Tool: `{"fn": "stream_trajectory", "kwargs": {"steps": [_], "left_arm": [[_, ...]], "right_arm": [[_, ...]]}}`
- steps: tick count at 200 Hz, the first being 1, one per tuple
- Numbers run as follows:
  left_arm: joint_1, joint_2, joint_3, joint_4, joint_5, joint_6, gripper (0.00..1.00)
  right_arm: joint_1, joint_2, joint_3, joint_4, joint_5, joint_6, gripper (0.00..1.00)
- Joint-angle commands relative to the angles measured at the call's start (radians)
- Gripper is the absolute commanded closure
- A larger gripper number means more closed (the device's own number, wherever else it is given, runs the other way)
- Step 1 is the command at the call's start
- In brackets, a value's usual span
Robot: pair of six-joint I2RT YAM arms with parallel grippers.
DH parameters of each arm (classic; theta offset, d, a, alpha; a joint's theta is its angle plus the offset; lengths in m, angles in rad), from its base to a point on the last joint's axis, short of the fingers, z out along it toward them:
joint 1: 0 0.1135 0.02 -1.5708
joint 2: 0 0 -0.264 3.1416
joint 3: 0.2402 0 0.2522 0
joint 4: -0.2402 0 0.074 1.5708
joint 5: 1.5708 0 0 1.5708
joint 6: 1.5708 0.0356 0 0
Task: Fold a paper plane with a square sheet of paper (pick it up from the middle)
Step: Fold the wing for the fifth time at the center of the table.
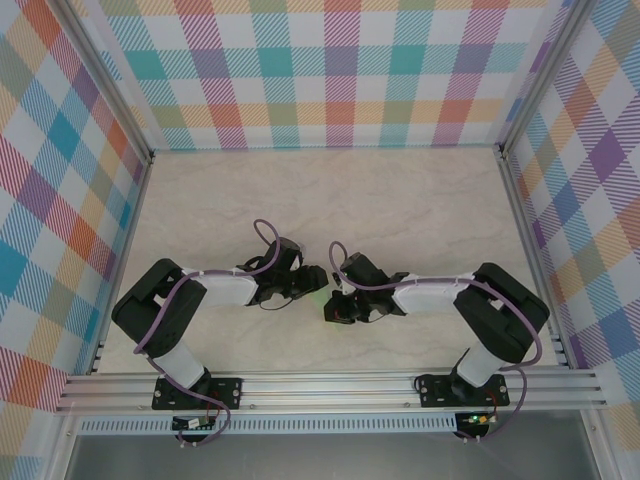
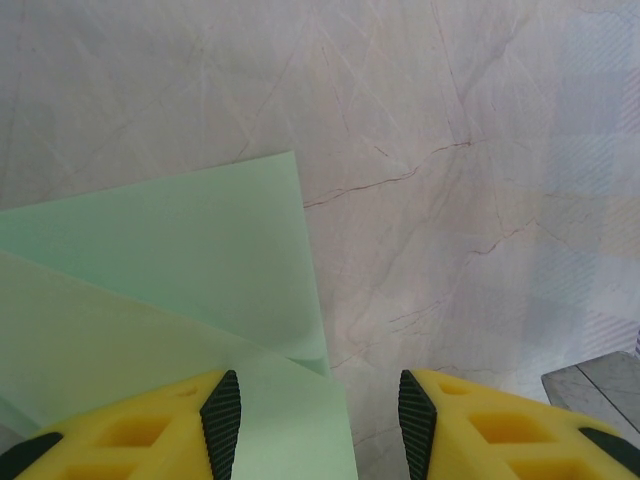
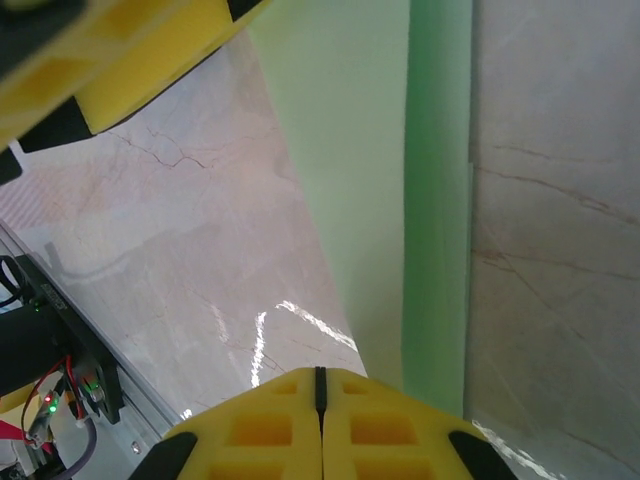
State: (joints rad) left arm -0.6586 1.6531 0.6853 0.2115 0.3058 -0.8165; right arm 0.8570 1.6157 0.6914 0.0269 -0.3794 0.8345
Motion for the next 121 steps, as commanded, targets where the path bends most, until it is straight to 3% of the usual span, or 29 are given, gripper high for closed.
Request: {"fn": "stream_trajectory", "kwargs": {"steps": [1, 121], "left_arm": [[0.000, 0.047, -0.001, -0.049, -0.024, 0.031, 0.52], [0.001, 0.051, -0.001, -0.060, -0.030, 0.034, 0.52]], "right_arm": [[-0.009, 0.021, 0.036, 0.043, -0.037, 0.005, 0.94], [-0.029, 0.031, -0.115, 0.037, -0.087, 0.000, 0.93]]}}
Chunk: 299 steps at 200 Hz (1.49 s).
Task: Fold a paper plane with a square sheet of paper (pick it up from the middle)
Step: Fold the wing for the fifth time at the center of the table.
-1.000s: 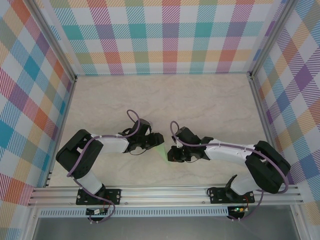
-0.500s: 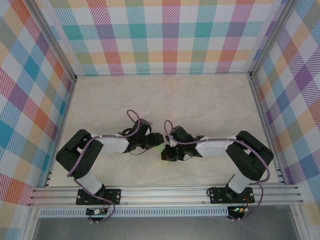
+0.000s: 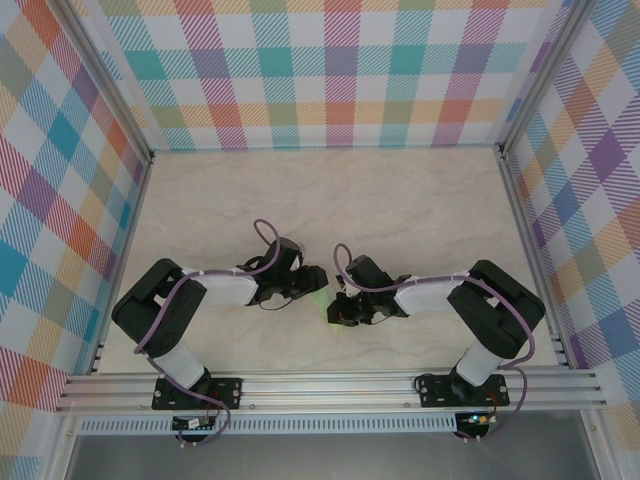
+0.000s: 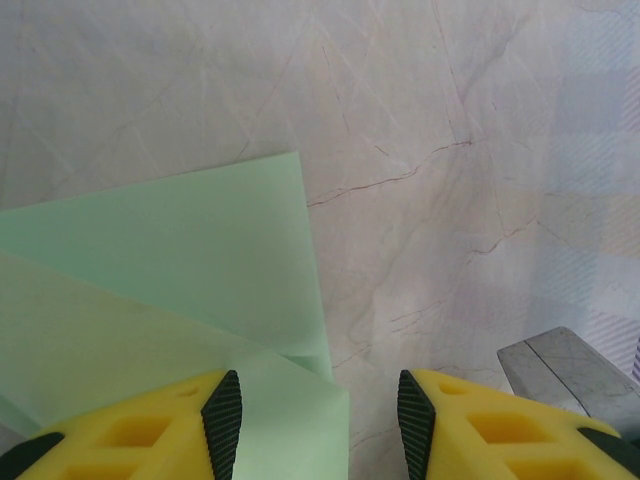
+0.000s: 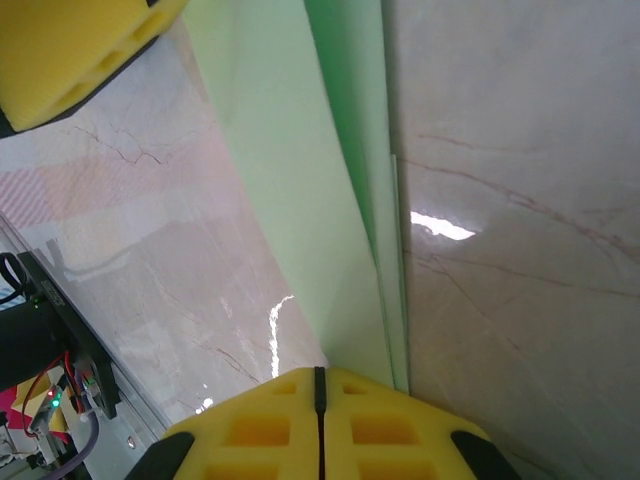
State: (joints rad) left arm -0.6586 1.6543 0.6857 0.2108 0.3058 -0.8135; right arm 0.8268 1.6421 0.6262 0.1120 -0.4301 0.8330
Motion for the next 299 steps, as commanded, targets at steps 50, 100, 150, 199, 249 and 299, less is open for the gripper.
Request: {"fn": "stream_trajectory", "kwargs": {"steps": [50, 100, 150, 199, 249, 299], "left_arm": [[0.001, 0.055, -0.003, -0.067, -0.034, 0.029, 0.52], [0.001, 0.058, -0.004, -0.067, -0.032, 0.028, 0.52], [0.002, 0.058, 0.001, -0.065, -0.030, 0.028, 0.52], [0.002, 0.056, 0.003, -0.065, -0.027, 0.031, 0.52], [0.002, 0.056, 0.008, -0.067, -0.022, 0.034, 0.52], [0.002, 0.058, 0.008, -0.061, -0.020, 0.030, 0.52]], "right_arm": [[0.001, -0.054, -0.117, -0.030, -0.062, 0.006, 0.93], [0.000, -0.069, -0.184, -0.013, -0.067, 0.014, 0.93], [0.000, -0.079, -0.246, 0.054, -0.071, 0.052, 0.93], [-0.002, -0.154, -0.245, 0.001, -0.056, 0.051, 0.93], [-0.002, -0.272, -0.136, -0.023, -0.003, 0.027, 0.91], [-0.002, -0.172, -0.021, 0.033, 0.038, 0.038, 0.89]]}}
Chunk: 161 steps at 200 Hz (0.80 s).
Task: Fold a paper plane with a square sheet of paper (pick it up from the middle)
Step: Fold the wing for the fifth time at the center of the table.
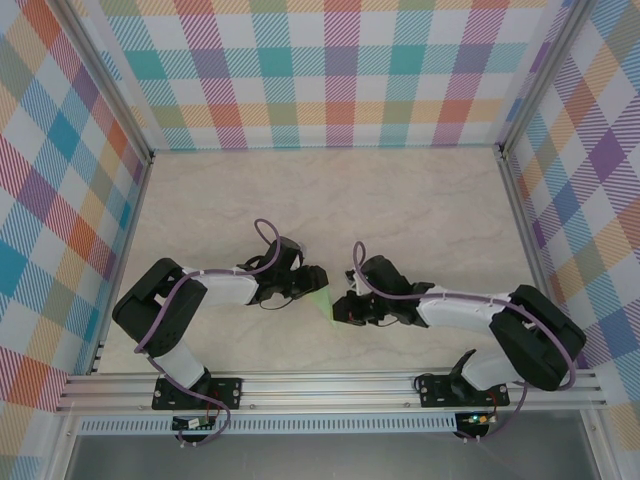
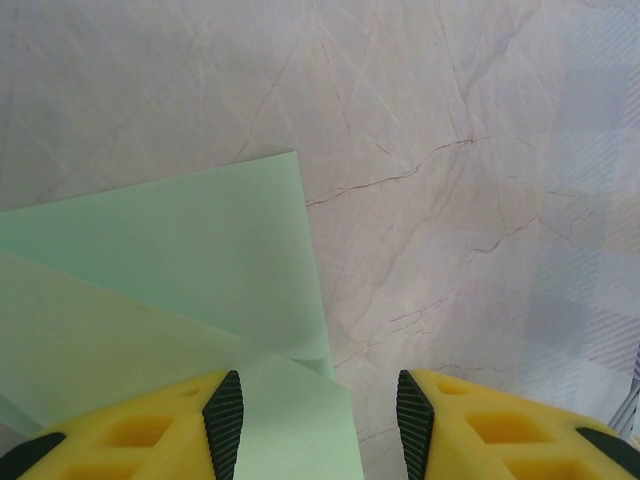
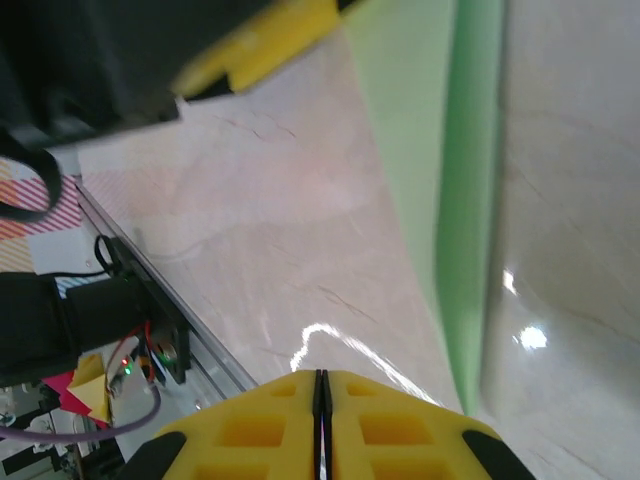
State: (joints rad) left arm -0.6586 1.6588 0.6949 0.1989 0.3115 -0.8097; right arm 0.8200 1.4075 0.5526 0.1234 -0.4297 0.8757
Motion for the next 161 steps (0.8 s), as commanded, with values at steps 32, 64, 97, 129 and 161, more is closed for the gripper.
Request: {"fn": "stream_trajectory", "kwargs": {"steps": [32, 64, 97, 129, 161], "left_arm": [[0.002, 0.054, 0.000, -0.044, -0.018, 0.024, 0.52], [0.002, 0.055, 0.007, -0.048, -0.014, 0.030, 0.52], [0.002, 0.044, 0.022, -0.059, -0.007, 0.046, 0.51], [0.013, 0.003, 0.071, -0.134, -0.009, 0.100, 0.48], [0.027, -0.093, 0.116, -0.216, -0.024, 0.151, 0.44]], "right_arm": [[0.004, 0.179, 0.095, 0.080, 0.026, 0.002, 0.90], [0.002, 0.251, 0.082, 0.091, 0.064, 0.018, 0.92], [0.004, 0.291, 0.065, 0.017, 0.064, 0.005, 0.94], [0.004, 0.309, 0.007, 0.016, 0.074, 0.023, 0.95], [0.003, 0.303, -0.025, 0.055, 0.072, 0.050, 0.95]]}}
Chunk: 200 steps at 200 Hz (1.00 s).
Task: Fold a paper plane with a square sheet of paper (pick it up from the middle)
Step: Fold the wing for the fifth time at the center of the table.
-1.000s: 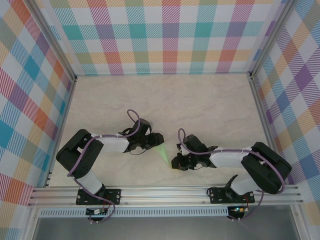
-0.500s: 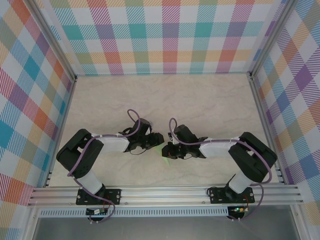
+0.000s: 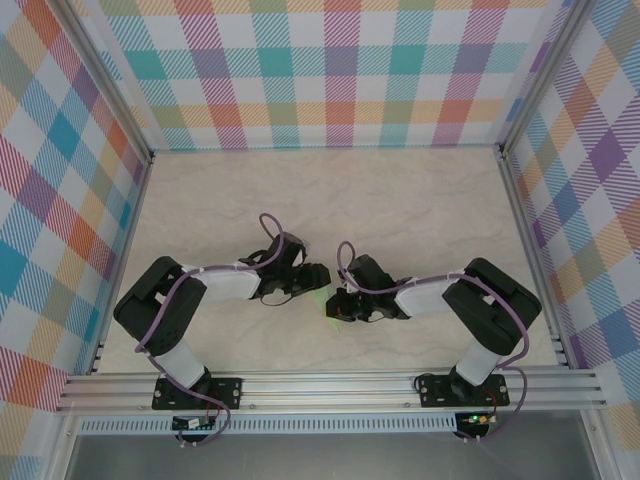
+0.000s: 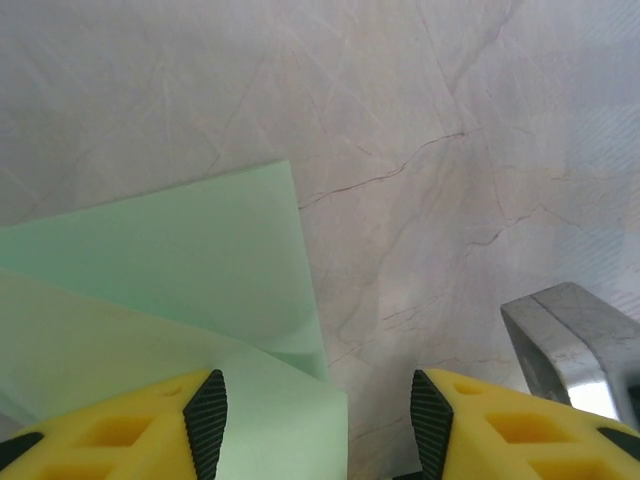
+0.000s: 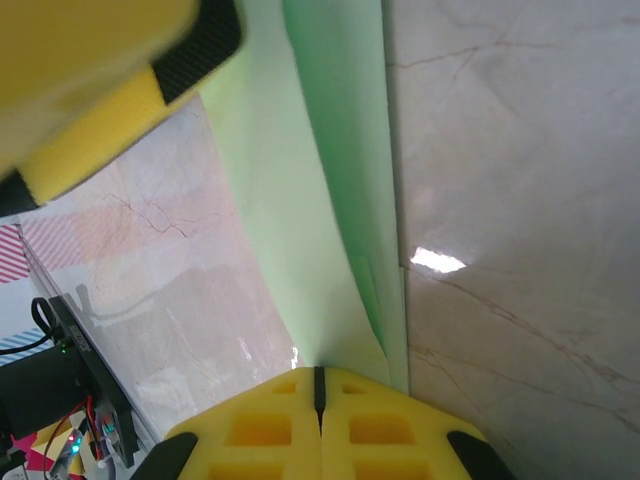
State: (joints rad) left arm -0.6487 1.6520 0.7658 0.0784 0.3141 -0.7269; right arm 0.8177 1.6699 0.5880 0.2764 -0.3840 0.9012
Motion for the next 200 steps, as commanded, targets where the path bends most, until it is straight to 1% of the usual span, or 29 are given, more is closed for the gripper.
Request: {"fn": "stream_trajectory", "kwargs": {"steps": [1, 15, 31, 49, 73, 108, 131, 172, 181, 200], "left_arm": [[0.017, -0.090, 0.046, -0.097, -0.027, 0.068, 0.44], [0.017, -0.128, 0.040, -0.099, -0.019, 0.063, 0.45], [0.015, -0.159, 0.010, -0.086, -0.004, 0.036, 0.49], [0.009, -0.184, -0.055, -0.033, 0.005, -0.003, 0.54], [-0.011, -0.172, -0.114, 0.053, 0.015, -0.041, 0.59], [-0.033, -0.115, -0.138, 0.182, 0.016, -0.101, 0.58], [-0.045, -0.076, -0.112, 0.170, 0.006, -0.097, 0.58], [-0.046, -0.019, -0.113, 0.208, -0.019, -0.111, 0.57], [-0.046, -0.011, -0.112, 0.199, -0.040, -0.108, 0.57], [-0.044, -0.007, -0.105, 0.137, -0.125, -0.108, 0.58]], "right_arm": [[0.006, 0.040, -0.060, -0.097, 0.026, 0.025, 0.95], [0.006, 0.039, -0.059, -0.089, 0.027, 0.031, 0.95], [0.006, 0.040, -0.053, -0.084, 0.027, 0.039, 0.95], [0.006, 0.037, -0.053, -0.079, 0.029, 0.045, 0.95], [0.006, 0.031, -0.055, -0.077, 0.031, 0.049, 0.95], [0.006, 0.027, -0.063, -0.077, 0.027, 0.048, 0.96], [0.006, 0.031, -0.069, -0.072, 0.025, 0.051, 0.96], [0.006, 0.043, -0.071, -0.069, 0.025, 0.054, 0.96], [0.007, 0.045, -0.071, -0.070, 0.023, 0.054, 0.97], [0.006, 0.048, -0.073, -0.076, 0.021, 0.051, 0.97]]}}
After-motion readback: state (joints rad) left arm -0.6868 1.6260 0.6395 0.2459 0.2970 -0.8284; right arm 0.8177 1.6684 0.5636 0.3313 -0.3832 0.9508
